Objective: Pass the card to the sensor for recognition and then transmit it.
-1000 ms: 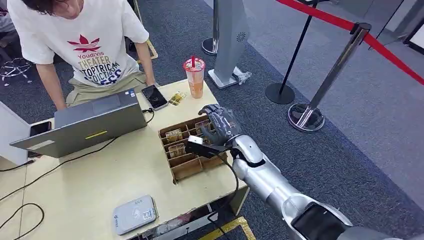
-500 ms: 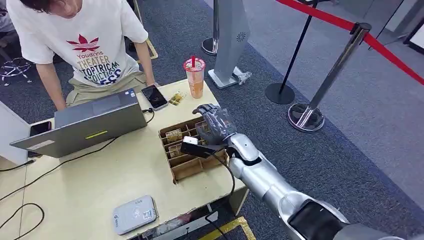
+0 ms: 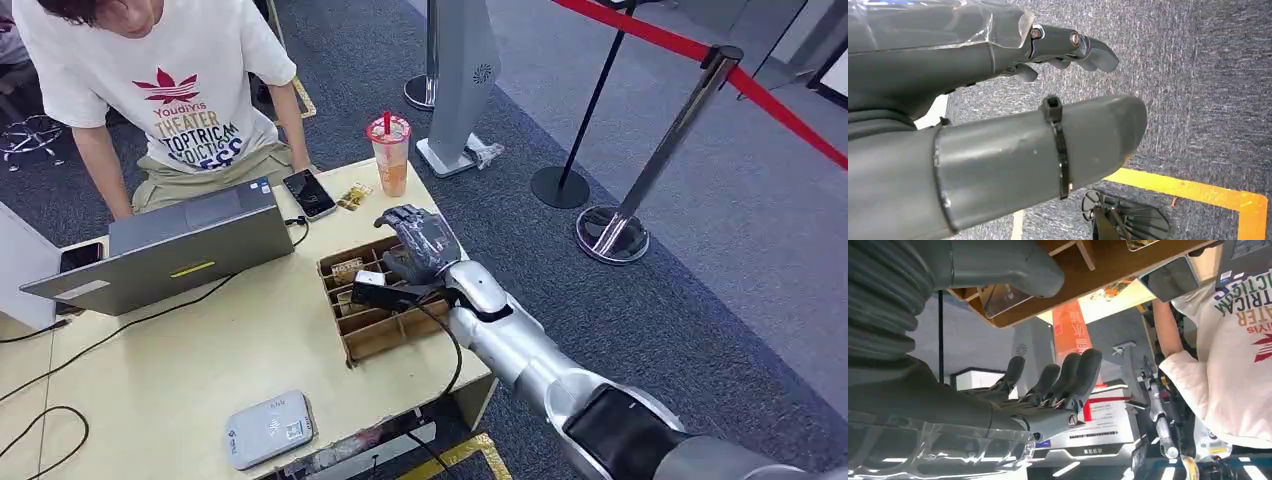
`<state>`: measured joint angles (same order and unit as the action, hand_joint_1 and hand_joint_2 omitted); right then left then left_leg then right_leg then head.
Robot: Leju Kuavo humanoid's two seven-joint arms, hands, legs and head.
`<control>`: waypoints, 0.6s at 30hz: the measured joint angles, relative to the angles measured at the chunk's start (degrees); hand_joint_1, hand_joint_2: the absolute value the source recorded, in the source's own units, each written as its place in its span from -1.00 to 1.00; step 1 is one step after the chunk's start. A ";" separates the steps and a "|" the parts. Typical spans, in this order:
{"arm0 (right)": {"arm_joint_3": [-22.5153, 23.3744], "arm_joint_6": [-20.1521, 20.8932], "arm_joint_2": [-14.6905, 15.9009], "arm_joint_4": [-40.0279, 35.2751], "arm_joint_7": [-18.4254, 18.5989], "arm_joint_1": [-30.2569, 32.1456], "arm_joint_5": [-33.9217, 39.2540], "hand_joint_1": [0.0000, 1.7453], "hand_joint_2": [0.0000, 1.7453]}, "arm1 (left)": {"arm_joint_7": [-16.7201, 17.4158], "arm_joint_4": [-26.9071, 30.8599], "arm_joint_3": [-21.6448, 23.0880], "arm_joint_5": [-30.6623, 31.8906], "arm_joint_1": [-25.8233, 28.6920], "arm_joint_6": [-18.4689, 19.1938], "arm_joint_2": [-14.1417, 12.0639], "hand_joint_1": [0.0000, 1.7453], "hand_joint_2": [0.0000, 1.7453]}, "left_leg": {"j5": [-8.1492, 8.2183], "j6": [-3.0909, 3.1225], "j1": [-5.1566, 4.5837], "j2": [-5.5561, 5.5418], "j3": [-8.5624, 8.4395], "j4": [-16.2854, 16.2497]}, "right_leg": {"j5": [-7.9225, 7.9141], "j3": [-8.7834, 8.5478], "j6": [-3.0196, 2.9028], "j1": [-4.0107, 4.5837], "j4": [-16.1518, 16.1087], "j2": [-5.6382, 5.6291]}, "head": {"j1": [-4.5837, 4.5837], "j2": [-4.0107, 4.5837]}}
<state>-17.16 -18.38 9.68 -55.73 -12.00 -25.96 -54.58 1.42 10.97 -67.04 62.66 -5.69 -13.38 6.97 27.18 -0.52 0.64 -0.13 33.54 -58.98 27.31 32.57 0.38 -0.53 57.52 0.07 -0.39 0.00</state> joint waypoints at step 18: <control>0.24 -2.47 1.27 1.72 0.72 0.48 1.25 -0.08 1.00 | -0.31 0.00 0.00 0.15 0.20 0.00 -0.02 -1.00 -1.00 | 0.00 0.00 0.00 0.01 -0.02 0.00 | 0.00 0.01 0.00 0.00 0.00 -0.01 | 0.00 0.00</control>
<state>-16.92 -20.85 10.95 -54.01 -11.28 -25.49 -53.33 1.11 10.97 -67.04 62.82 -5.49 -13.38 6.95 27.19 -0.51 0.64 -0.12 33.53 -58.99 27.31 32.58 0.38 -0.53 57.52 0.06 -0.39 0.00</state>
